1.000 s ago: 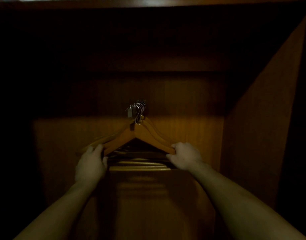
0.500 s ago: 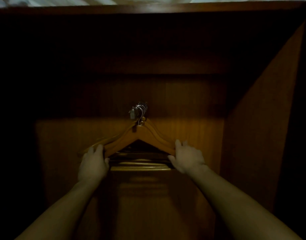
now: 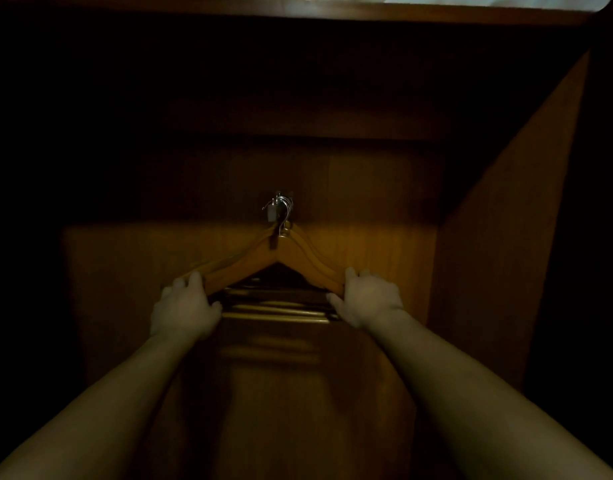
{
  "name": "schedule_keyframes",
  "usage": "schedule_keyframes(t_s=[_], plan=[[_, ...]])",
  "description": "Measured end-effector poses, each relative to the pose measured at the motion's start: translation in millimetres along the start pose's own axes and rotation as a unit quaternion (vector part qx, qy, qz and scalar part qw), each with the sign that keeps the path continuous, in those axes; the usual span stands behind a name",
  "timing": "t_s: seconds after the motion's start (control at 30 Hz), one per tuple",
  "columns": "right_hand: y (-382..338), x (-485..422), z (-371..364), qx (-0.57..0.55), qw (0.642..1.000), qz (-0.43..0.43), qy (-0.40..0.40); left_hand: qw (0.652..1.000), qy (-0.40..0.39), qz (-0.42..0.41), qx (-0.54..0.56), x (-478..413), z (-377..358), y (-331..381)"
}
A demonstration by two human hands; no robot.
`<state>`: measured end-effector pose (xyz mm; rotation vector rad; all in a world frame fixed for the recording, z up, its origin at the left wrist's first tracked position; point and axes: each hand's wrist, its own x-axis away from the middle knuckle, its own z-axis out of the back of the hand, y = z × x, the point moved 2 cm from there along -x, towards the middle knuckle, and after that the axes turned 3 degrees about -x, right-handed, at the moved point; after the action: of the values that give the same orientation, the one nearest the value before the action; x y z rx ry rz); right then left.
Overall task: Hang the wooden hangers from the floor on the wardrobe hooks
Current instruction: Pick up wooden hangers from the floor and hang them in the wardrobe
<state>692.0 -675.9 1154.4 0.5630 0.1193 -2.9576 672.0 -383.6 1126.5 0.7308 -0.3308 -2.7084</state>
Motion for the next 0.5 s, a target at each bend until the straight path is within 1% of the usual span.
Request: schedule_keyframes(t_s=[0.07, 0.1, 0.17, 0.2, 0.23, 0.37, 0.5], plan=[[-10, 8, 8, 0.005, 1.0, 0.011, 0.025, 1.0, 0.001, -0.006, -0.009, 5, 5, 0], [-17, 12, 12, 0.017, 0.998, 0.029, 0.053, 1.0, 0.004, -0.009, -0.009, 8, 7, 0], [-32, 22, 18, 0.04, 0.989, 0.085, 0.114, 1.0, 0.005, -0.013, -0.01, 17, 12, -2], [-40, 26, 21, 0.044, 0.984, 0.112, 0.129, 1.0, 0.001, -0.016, -0.014, 21, 14, -4], [-50, 30, 22, 0.043, 0.982, 0.132, 0.128, 1.0, -0.006, -0.019, -0.018, 26, 16, -7], [-93, 42, 19, 0.032, 0.982, 0.172, 0.076, 0.999, -0.021, -0.012, -0.04, 47, 26, -29], [-136, 50, 13, 0.002, 0.975, 0.217, 0.042, 0.997, -0.013, 0.027, -0.07, 63, 47, -52]])
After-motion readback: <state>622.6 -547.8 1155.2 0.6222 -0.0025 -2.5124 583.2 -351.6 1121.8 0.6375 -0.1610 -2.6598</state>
